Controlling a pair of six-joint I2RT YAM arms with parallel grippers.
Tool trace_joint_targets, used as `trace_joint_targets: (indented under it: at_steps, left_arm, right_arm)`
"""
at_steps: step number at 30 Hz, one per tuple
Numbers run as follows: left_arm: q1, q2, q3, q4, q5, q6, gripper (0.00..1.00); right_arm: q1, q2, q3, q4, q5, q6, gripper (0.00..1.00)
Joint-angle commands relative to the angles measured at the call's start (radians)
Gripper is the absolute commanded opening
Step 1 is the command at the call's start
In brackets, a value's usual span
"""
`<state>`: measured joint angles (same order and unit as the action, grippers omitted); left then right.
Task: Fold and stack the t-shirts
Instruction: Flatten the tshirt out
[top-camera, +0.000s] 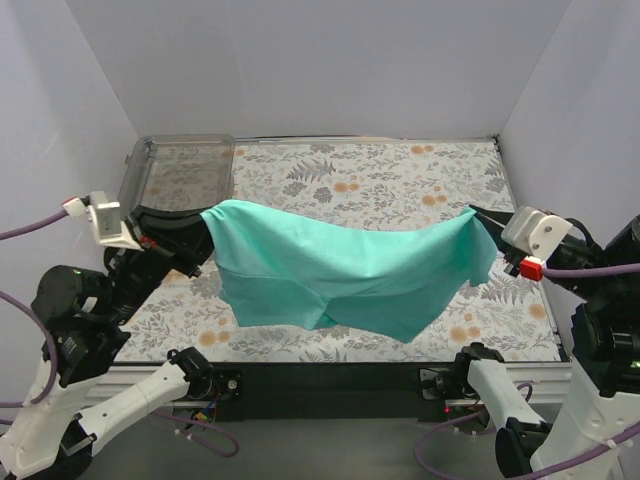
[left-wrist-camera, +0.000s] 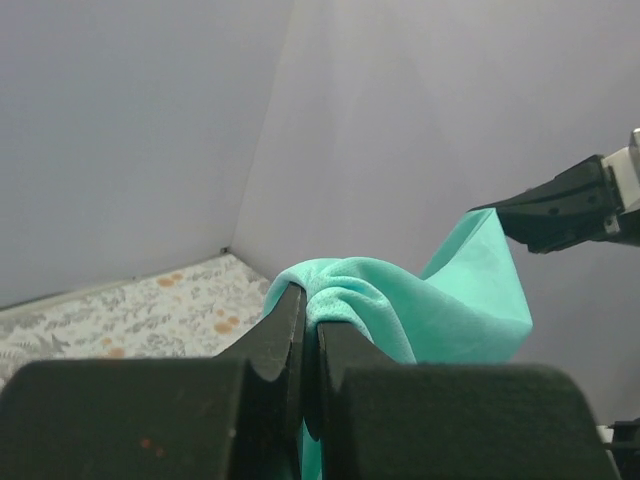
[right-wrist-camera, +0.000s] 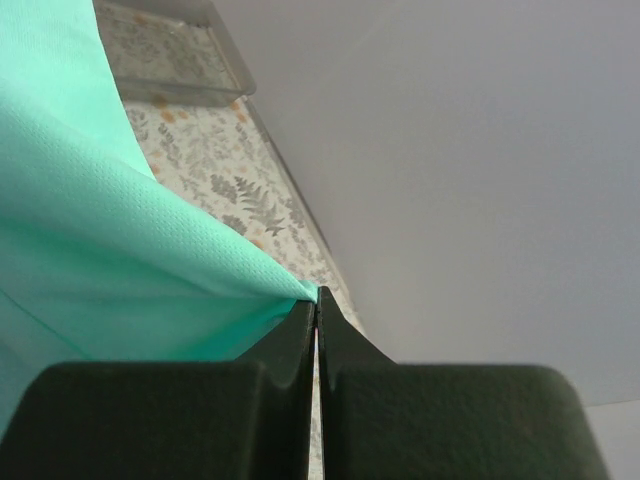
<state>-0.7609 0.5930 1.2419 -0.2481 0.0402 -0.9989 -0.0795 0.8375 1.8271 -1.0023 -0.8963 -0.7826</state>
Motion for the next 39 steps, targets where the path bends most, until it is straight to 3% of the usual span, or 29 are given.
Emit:
trace_joint_targets:
  at_steps: [1, 6, 11, 16, 19, 25, 28, 33, 39]
  left_arm:
    - [0.006, -0.01, -0.102, -0.045, -0.075, -0.041, 0.0]
    - [0.006, 0.027, -0.278, 0.012, -0.246, -0.09, 0.0]
    - [0.008, 0.161, -0.462, 0.114, -0.356, -0.135, 0.0]
    - [0.043, 0.442, -0.535, 0.275, -0.404, -0.129, 0.0]
    - [0.096, 0.581, -0.542, 0.358, -0.407, -0.118, 0.0]
    - [0.207, 0.752, -0.501, 0.438, -0.324, -0.104, 0.0]
    - [0.228, 0.844, -0.444, 0.435, -0.295, -0.08, 0.0]
    - [0.248, 0.921, -0.397, 0.446, -0.296, -0.054, 0.0]
    - [0.281, 0.976, -0.319, 0.432, -0.321, -0.007, 0.0]
  right_arm:
    - [-0.008, 0.025, -0.107, -0.022, -0.03, -0.006, 0.01]
    - [-0.008, 0.066, -0.365, 0.079, 0.01, -0.014, 0.01]
    - [-0.008, 0.286, -0.589, 0.204, 0.033, -0.017, 0.01]
    - [-0.002, 0.625, -0.601, 0.304, 0.036, 0.017, 0.01]
    - [0.007, 0.728, -0.58, 0.42, 0.078, 0.127, 0.01]
    - [0.021, 0.785, -0.546, 0.583, 0.233, 0.288, 0.2]
    - [0.021, 0.792, -0.539, 0.628, 0.35, 0.327, 0.32]
    - [0.017, 0.733, -0.572, 0.654, 0.408, 0.326, 0.49]
    - [-0.012, 0.62, -0.728, 0.645, 0.359, 0.272, 0.5]
